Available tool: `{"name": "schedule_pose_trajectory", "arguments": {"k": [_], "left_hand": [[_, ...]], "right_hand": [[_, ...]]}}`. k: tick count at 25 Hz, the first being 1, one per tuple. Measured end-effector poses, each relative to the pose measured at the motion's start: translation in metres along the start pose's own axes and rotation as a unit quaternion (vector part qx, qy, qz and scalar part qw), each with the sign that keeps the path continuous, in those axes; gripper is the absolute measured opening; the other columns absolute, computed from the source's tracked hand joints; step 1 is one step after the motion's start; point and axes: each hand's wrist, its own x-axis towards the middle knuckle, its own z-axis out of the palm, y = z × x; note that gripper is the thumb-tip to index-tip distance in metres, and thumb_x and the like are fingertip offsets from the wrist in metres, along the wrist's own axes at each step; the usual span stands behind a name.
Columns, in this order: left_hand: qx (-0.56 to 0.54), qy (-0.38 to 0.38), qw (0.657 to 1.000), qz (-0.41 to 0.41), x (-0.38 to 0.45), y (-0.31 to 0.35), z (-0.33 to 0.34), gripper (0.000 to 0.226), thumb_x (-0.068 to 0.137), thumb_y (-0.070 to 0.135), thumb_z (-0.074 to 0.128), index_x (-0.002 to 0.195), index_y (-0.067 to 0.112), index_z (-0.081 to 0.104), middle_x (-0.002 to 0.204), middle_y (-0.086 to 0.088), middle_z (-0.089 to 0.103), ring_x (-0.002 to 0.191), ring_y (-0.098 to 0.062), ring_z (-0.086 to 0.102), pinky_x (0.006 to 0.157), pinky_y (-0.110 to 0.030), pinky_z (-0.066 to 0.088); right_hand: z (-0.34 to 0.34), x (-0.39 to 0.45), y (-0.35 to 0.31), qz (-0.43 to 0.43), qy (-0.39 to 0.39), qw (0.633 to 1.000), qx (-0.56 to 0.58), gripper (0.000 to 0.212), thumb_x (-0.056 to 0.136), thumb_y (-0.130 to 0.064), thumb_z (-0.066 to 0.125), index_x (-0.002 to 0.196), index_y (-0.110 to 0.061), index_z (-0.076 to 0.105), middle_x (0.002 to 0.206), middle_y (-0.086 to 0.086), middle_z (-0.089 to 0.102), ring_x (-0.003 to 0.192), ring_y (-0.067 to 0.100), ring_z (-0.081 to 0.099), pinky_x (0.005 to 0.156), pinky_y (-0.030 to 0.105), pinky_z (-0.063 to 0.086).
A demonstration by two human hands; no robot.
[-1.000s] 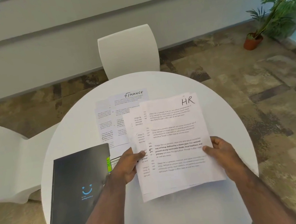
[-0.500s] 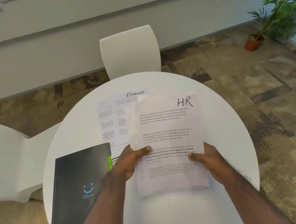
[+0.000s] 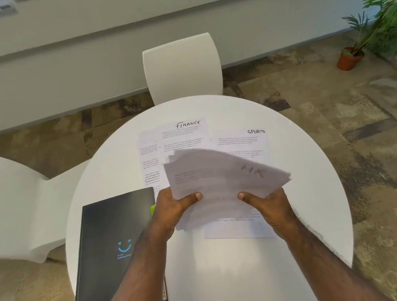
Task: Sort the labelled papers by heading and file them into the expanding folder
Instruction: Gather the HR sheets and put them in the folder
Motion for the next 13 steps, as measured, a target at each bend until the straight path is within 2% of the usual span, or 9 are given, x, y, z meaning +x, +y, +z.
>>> {"name": "schedule_pose_trajectory", "arguments": {"k": [2, 3, 5, 7, 8, 10, 11, 13], "left_hand": [[0.015, 0.023, 1.000, -0.016, -0.009, -0.011, -0.006, 0.042, 0.059, 0.018, 0.090, 0.097, 0.030, 0.078, 0.102, -0.001, 0.078, 0.096, -0.017, 0.073, 0.081, -0.033, 0.058], [0.011, 0.025, 0.999, -0.019, -0.013, -0.017, -0.009, 0.045, 0.056, 0.021, 0.091, 0.099, 0.029, 0.077, 0.103, -0.002, 0.077, 0.098, -0.019, 0.073, 0.082, -0.034, 0.058], [0.006, 0.014, 1.000, -0.008, -0.018, -0.023, -0.013, 0.044, 0.057, 0.026, 0.090, 0.098, 0.019, 0.078, 0.102, -0.006, 0.077, 0.098, -0.021, 0.072, 0.079, -0.031, 0.058], [0.017, 0.017, 1.000, 0.005, -0.019, -0.024, -0.014, 0.033, 0.062, 0.028, 0.086, 0.091, 0.014, 0.079, 0.095, -0.006, 0.078, 0.090, -0.017, 0.073, 0.071, -0.027, 0.055], [0.024, 0.019, 0.999, 0.009, -0.019, -0.022, -0.015, 0.026, 0.066, 0.027, 0.083, 0.088, 0.014, 0.078, 0.093, -0.005, 0.078, 0.086, -0.016, 0.073, 0.068, -0.027, 0.054], [0.023, 0.011, 0.999, 0.033, -0.018, -0.015, -0.016, 0.021, 0.070, 0.023, 0.079, 0.088, 0.012, 0.077, 0.091, -0.005, 0.078, 0.083, -0.017, 0.072, 0.067, -0.027, 0.054], [0.006, 0.013, 0.999, 0.044, -0.017, -0.011, -0.016, 0.025, 0.069, 0.022, 0.081, 0.092, 0.013, 0.076, 0.095, -0.005, 0.078, 0.087, -0.018, 0.073, 0.069, -0.026, 0.055], [-0.037, 0.028, 0.998, 0.048, -0.016, 0.002, -0.015, 0.038, 0.065, 0.021, 0.085, 0.102, 0.020, 0.077, 0.104, -0.003, 0.077, 0.096, -0.016, 0.073, 0.074, -0.022, 0.056]], "right_hand": [[-0.001, -0.004, 0.008, -0.012, -0.037, 0.999, -0.035, 0.036, 0.076, 0.002, 0.080, 0.088, -0.032, 0.079, 0.094, -0.012, 0.078, 0.092, 0.003, 0.071, 0.077, 0.019, 0.054], [0.001, -0.006, 0.012, -0.015, -0.059, 0.996, -0.066, 0.039, 0.078, 0.008, 0.075, 0.089, -0.029, 0.080, 0.097, -0.004, 0.078, 0.095, 0.006, 0.071, 0.079, 0.018, 0.053], [0.003, -0.006, 0.019, 0.002, -0.073, 0.995, -0.061, 0.030, 0.080, 0.017, 0.066, 0.099, -0.004, 0.077, 0.107, 0.017, 0.074, 0.094, 0.011, 0.071, 0.079, 0.016, 0.053], [0.007, -0.003, 0.020, 0.101, -0.067, 0.992, 0.030, 0.019, 0.081, 0.008, 0.064, 0.097, 0.006, 0.075, 0.099, 0.015, 0.076, 0.080, 0.014, 0.074, 0.066, 0.018, 0.056], [0.010, -0.002, 0.018, 0.136, -0.067, 0.987, 0.054, 0.016, 0.082, 0.002, 0.064, 0.092, 0.004, 0.076, 0.092, 0.010, 0.077, 0.075, 0.016, 0.074, 0.060, 0.020, 0.056], [0.014, 0.002, 0.011, 0.133, -0.072, 0.987, 0.058, 0.016, 0.082, -0.002, 0.064, 0.083, -0.005, 0.080, 0.087, 0.005, 0.077, 0.075, 0.018, 0.073, 0.059, 0.022, 0.055], [0.015, 0.004, 0.005, 0.099, -0.069, 0.992, 0.049, 0.020, 0.082, 0.000, 0.065, 0.080, -0.011, 0.081, 0.086, 0.003, 0.078, 0.079, 0.018, 0.072, 0.062, 0.022, 0.056], [0.016, 0.006, -0.005, -0.031, -0.075, 0.996, -0.039, 0.030, 0.081, 0.003, 0.073, 0.081, -0.026, 0.080, 0.087, -0.007, 0.078, 0.085, 0.010, 0.072, 0.071, 0.018, 0.055]]}}
